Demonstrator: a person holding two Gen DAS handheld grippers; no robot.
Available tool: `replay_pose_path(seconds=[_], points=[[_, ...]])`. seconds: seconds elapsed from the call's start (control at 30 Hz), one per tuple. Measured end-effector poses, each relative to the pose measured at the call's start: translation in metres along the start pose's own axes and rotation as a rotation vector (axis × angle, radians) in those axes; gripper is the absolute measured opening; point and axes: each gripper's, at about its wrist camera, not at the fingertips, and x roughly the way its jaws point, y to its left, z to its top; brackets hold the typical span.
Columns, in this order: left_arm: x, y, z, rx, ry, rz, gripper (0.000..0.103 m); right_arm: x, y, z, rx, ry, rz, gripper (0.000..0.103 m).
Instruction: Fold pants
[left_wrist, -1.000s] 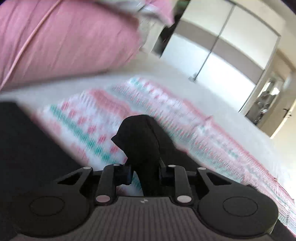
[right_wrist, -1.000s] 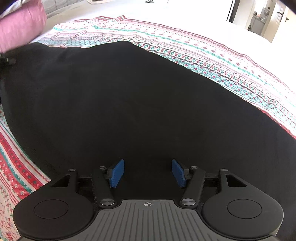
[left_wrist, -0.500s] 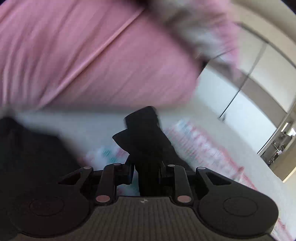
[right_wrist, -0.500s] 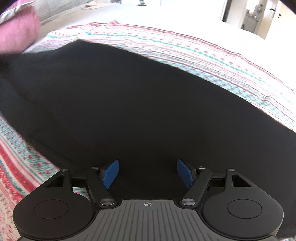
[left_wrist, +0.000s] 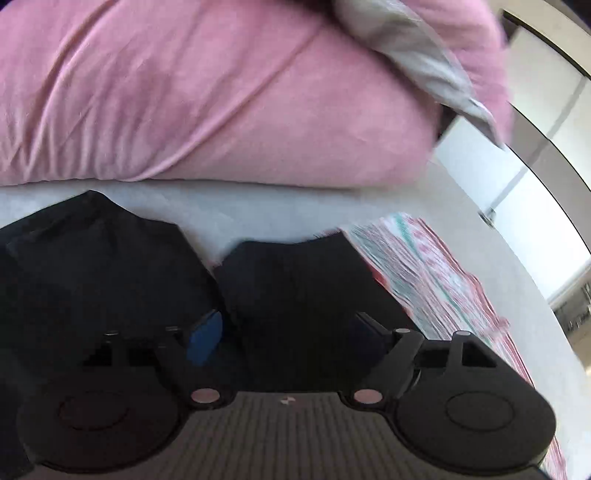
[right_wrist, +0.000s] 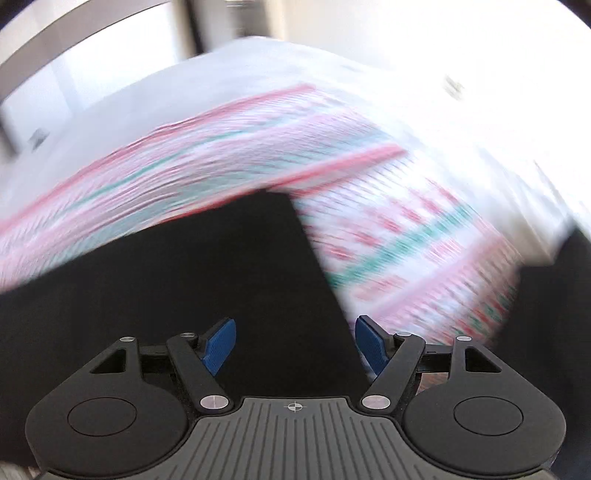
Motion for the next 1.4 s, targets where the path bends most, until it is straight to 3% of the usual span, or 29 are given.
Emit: replay_pose_path(seconds=[0.03,0.1,0.17,0.23,0.27,0.4,0.53,0.73,0.8,0.83,0.87,0.93,1.03,1.2,1.33,1.4], points=[[-0.005,-0.013,-0.005,0.024,0.018,-0.034,0.081,0.001,-0.014,-0.001,0.048,0.02,0.042,0.071],[-0.015,-0.041,-0.025,0.084,0.06,-0.117,0.086,0.0,-0.026,-0.006,0.042,0.048,0.113,0.055],[-0.022,-0.071,-0.052,0.166,0.119,-0.179,0.087,-0.001,-0.015,-0.011,-0.037,0.056,0.111,0.017],[-0.027,-0.108,-0.087,0.292,0.219,-0.26,0.087,0.001,-0.011,-0.012,-0.113,0.063,0.101,0.003],[-0.03,-0.122,-0.104,0.343,0.261,-0.29,0.087,0.002,-0.013,-0.013,-0.129,0.06,0.101,0.002],[-0.041,-0.17,-0.173,0.541,0.371,-0.366,0.087,-0.016,-0.021,-0.011,-0.171,0.008,0.094,0.001],[-0.037,-0.193,-0.218,0.695,0.431,-0.345,0.087,-0.023,-0.027,-0.013,-0.228,-0.003,0.101,0.0],[-0.037,-0.203,-0.235,0.728,0.453,-0.36,0.091,-0.011,-0.037,-0.018,-0.242,0.03,0.079,0.002],[-0.034,-0.207,-0.238,0.736,0.459,-0.359,0.091,-0.012,-0.042,-0.017,-0.199,0.024,0.103,0.012],[-0.034,-0.208,-0.24,0.735,0.463,-0.358,0.091,-0.015,-0.048,-0.014,-0.158,0.022,0.13,0.022],[-0.034,-0.208,-0.24,0.732,0.467,-0.362,0.091,-0.017,-0.055,-0.013,-0.117,0.027,0.154,0.05],[-0.037,-0.211,-0.241,0.718,0.478,-0.376,0.091,-0.021,-0.069,-0.012,-0.035,0.025,0.179,0.094],[-0.041,-0.213,-0.247,0.696,0.502,-0.403,0.091,-0.012,-0.071,-0.013,-0.012,0.029,0.199,0.093],[-0.047,-0.225,-0.259,0.719,0.525,-0.445,0.092,0.008,-0.043,-0.021,-0.115,0.082,0.209,0.09],[-0.043,-0.227,-0.27,0.753,0.532,-0.439,0.097,0.013,-0.02,-0.033,-0.18,0.064,0.202,0.071],[-0.031,-0.229,-0.273,0.763,0.552,-0.422,0.097,0.01,-0.013,-0.036,-0.193,0.043,0.193,0.042]])
